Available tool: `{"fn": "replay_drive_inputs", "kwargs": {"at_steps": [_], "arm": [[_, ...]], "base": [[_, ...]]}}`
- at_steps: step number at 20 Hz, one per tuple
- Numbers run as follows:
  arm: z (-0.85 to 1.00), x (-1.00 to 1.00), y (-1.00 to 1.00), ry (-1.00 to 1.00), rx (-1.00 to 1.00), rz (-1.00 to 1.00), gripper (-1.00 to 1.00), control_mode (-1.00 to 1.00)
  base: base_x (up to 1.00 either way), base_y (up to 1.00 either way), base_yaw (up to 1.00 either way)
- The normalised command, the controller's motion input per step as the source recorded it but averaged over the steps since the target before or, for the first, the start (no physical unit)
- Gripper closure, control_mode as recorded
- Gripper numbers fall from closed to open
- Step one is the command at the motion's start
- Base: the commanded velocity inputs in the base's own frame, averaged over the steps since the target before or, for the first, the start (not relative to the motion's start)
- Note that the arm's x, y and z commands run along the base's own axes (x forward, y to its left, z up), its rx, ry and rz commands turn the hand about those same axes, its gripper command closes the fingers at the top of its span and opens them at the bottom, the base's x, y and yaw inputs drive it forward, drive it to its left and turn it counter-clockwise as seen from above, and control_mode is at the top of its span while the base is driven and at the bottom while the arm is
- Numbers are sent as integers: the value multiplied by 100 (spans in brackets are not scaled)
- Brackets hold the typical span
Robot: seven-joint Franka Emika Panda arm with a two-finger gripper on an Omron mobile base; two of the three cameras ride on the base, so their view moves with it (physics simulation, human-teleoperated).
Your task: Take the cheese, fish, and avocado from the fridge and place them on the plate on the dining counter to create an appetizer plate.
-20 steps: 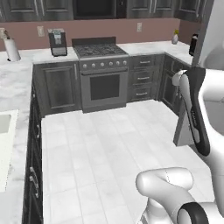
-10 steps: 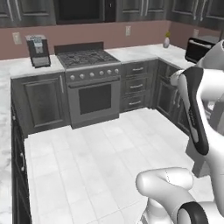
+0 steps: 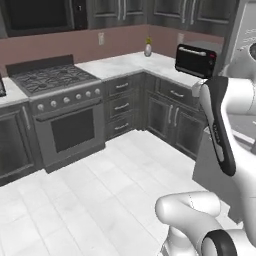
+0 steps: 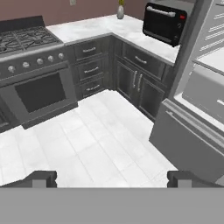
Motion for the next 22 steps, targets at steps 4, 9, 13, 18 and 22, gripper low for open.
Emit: {"fn": "replay_drive_inputs", "kwargs": {"at_steps": [4, 9, 13, 18, 22], "arm": [[0, 0, 0, 0, 0, 0, -100, 100], [0, 0, 0, 0, 0, 0, -100, 100], [0, 0, 0, 0, 0, 0, -100, 100], [0, 0, 0, 0, 0, 0, -100, 100], [0, 0, 0, 0, 0, 0, -100, 100]], "base": [[66, 0, -55], [69, 1, -57], [77, 11, -58], [81, 16, -60], [76, 42, -60]]}}
